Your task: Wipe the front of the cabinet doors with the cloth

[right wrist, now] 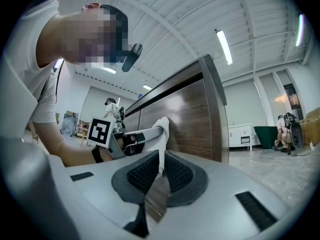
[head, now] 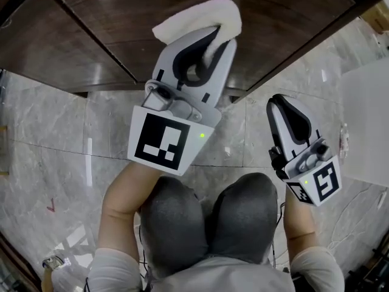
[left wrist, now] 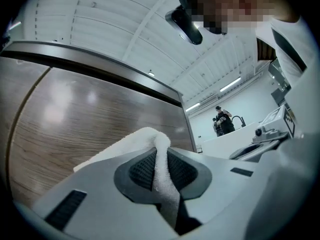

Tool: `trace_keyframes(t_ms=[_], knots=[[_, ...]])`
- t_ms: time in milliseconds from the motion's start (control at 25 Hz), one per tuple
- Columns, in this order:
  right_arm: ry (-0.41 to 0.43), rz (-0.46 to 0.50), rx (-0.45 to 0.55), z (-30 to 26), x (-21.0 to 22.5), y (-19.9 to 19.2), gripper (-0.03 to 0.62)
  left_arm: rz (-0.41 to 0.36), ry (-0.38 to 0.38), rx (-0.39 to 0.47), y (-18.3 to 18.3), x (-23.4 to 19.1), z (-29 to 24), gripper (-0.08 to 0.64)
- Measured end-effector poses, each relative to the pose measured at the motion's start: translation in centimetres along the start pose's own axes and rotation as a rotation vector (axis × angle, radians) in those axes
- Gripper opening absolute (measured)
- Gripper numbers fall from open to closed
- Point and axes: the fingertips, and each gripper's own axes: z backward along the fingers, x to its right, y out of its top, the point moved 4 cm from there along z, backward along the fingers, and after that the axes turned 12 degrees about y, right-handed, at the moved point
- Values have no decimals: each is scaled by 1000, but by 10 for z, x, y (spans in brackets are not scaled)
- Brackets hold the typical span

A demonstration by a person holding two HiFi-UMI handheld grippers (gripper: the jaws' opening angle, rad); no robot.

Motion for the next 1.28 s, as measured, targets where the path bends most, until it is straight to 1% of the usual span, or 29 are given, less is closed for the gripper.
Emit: trace_keyframes(t_ms=[80, 160, 280, 400, 520, 640, 760, 880, 1000, 1120, 1160, 1200, 1280], knots=[[-27, -7, -3, 10, 6, -1, 55, -30, -63, -30, -9, 20, -8, 57], [-60, -14, -8, 21, 11, -2, 55, -41, -119, -57, -18, 41, -17, 57], [-105, -22, -18, 38, 17, -4, 55, -30, -169, -56, -25, 66, -27, 57], [-145, -19, -20, 52, 23, -4, 55, 4, -204, -49, -26, 83, -37, 57], [-179, -19, -20, 62, 27, -3, 55, 52, -223, -37, -25, 92, -43, 57], [-198, -22, -21, 65, 27, -4, 55, 90, -259, -16, -22, 98, -47, 57], [-196, -22, -20, 62, 24, -2, 55, 123, -303, 9, -11, 98, -38, 57], [-172, -16, -18, 52, 21, 0, 55, 121, -322, 22, -2, 83, -18, 57], [-136, -13, -15, 32, 17, 0, 55, 104, -300, 23, 3, 53, 8, 57], [-91, -30, -11, 8, 9, -8, 55, 73, -241, -11, 0, 15, 38, 57], [-73, -34, -11, 1, 6, -11, 55, 79, -204, -25, -3, 1, 50, 57], [-57, -34, -11, -7, 3, -12, 55, 101, -157, -36, -5, -14, 61, 57], [-28, -29, -13, -22, -5, -14, 55, 145, -45, -42, -7, -48, 85, 57]])
